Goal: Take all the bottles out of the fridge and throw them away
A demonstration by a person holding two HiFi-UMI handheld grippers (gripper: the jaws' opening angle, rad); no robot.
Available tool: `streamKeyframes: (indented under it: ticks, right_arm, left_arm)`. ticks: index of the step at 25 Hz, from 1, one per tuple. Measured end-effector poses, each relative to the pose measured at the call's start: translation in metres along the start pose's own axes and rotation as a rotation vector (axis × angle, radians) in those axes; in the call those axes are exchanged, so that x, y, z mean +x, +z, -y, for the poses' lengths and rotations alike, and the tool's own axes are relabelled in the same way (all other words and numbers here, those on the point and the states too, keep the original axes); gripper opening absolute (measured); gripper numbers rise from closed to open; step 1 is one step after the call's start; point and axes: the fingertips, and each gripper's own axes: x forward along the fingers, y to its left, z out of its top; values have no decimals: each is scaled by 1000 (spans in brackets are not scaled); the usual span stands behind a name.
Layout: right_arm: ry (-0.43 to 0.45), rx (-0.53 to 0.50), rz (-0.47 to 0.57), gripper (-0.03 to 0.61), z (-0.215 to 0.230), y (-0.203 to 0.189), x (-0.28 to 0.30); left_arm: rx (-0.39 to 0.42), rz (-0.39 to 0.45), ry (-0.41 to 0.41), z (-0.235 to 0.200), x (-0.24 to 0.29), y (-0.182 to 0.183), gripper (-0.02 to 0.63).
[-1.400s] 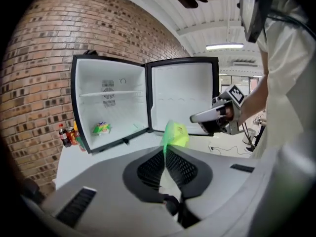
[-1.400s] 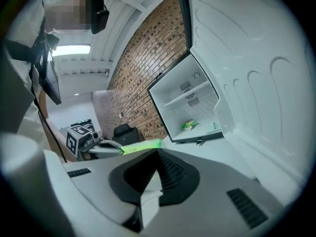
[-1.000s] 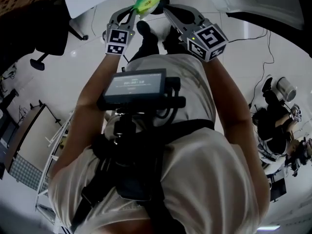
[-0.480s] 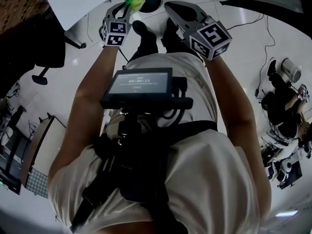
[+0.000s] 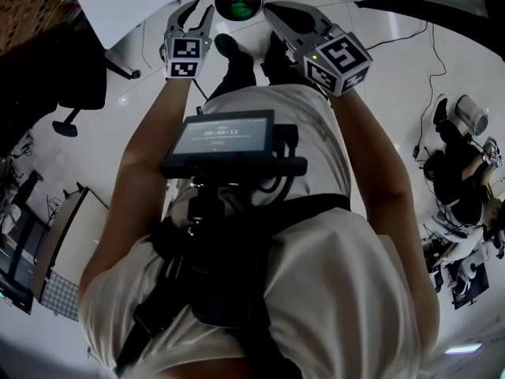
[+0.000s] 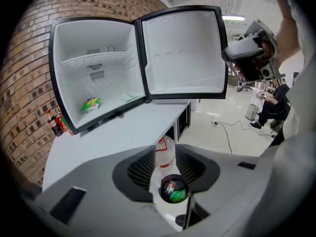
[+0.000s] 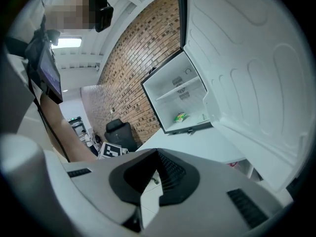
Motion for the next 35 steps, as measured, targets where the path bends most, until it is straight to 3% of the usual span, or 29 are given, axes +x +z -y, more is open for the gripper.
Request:
streamKeyframes:
  ticks: [6, 12, 21, 27, 35]
  right_arm:
    - [32, -26, 20, 12, 4, 7, 6]
    - [65, -90, 63, 12, -17, 38, 24]
    - [125, -233, 139, 12, -48, 105, 54]
    - [158, -274, 172, 12, -73, 132, 69]
    - [161, -276, 178, 12, -80, 134, 72]
  left_arm:
    - [-30, 88, -21, 5, -16, 32, 144]
    - [-103, 259, -68, -9, -73, 82, 6]
    - [-186, 503, -26, -57, -153, 148, 0]
    - [-203, 589, 0, -84, -181, 165, 0]
    - [-200, 621, -3, -90, -186, 174, 0]
